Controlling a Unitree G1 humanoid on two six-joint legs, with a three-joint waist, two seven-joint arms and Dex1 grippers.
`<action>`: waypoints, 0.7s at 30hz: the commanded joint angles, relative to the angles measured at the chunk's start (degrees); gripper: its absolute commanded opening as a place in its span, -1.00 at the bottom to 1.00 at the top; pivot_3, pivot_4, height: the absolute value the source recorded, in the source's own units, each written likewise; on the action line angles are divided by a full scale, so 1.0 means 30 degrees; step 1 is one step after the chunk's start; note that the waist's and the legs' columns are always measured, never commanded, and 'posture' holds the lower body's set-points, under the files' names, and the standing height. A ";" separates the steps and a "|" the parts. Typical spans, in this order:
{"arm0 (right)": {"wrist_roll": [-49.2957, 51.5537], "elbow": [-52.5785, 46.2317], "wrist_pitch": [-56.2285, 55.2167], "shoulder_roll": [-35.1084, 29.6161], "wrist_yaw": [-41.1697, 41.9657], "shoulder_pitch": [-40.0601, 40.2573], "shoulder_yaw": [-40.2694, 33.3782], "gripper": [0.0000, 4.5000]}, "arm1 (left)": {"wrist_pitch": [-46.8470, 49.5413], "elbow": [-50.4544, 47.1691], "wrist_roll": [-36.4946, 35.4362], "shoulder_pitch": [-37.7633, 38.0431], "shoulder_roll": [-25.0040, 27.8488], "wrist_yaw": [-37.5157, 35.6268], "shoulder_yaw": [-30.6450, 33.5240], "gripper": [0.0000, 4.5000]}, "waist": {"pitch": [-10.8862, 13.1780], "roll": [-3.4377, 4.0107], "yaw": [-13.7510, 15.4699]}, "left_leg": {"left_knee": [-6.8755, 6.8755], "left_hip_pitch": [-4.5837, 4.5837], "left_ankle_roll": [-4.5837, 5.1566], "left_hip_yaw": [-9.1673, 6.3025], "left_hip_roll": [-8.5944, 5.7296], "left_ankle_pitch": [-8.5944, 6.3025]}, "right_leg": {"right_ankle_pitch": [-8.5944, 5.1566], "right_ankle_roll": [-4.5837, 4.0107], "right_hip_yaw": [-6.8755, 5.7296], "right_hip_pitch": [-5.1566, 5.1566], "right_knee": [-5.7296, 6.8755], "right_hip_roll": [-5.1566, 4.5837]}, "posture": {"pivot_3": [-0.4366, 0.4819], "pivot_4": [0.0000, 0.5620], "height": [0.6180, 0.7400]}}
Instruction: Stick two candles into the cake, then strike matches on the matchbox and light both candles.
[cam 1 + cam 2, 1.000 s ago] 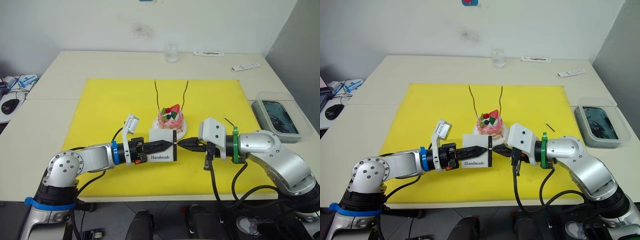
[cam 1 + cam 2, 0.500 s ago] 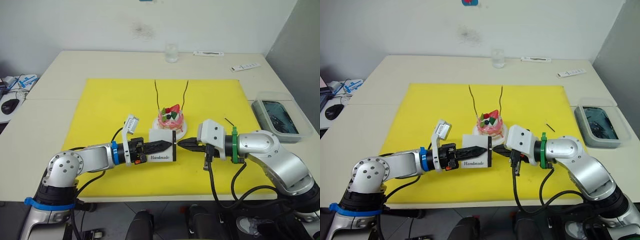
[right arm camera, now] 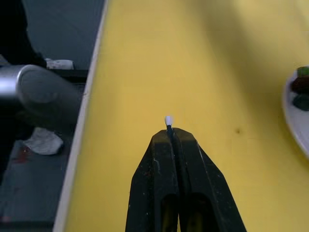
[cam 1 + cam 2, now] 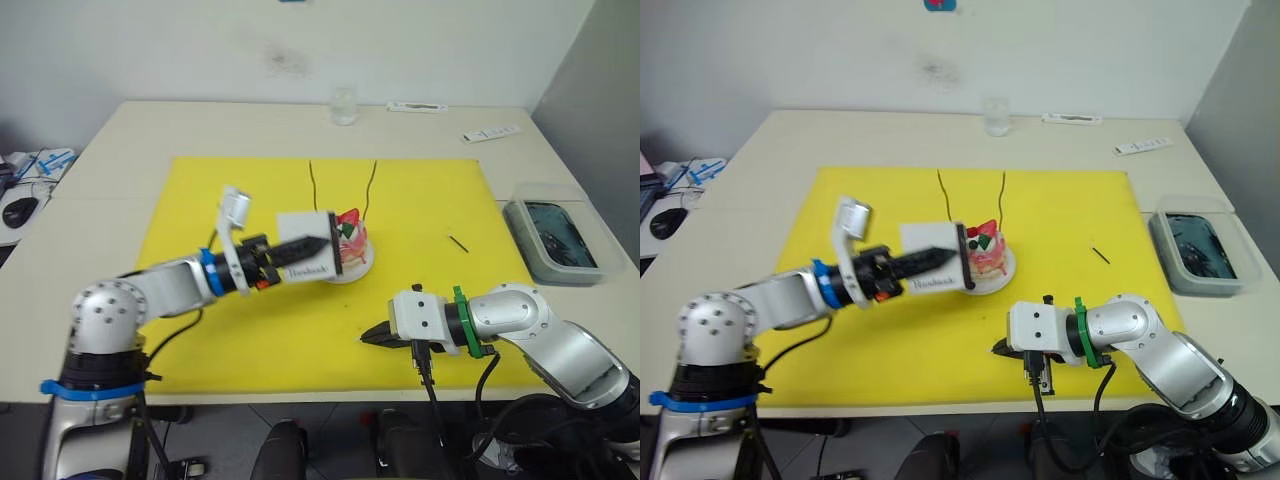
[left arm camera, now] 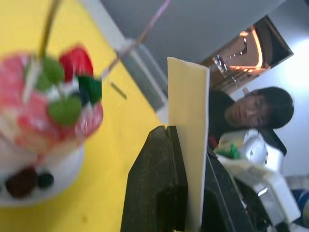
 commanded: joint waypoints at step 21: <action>0.2993 0.0089 0.3215 0.1894 -0.2161 -0.2330 -0.4544 -0.99 | 0.0029 -0.2614 0.2818 0.4326 0.1466 -0.1608 0.0129 -1.00 | 0.0001 -0.0002 0.0058 | -0.0006 0.0016 0.0000 0.0012 -0.0001 0.0000 | -0.0012 -0.0026 0.0012 0.0005 0.0008 0.0002 | -0.05 -0.47 1.00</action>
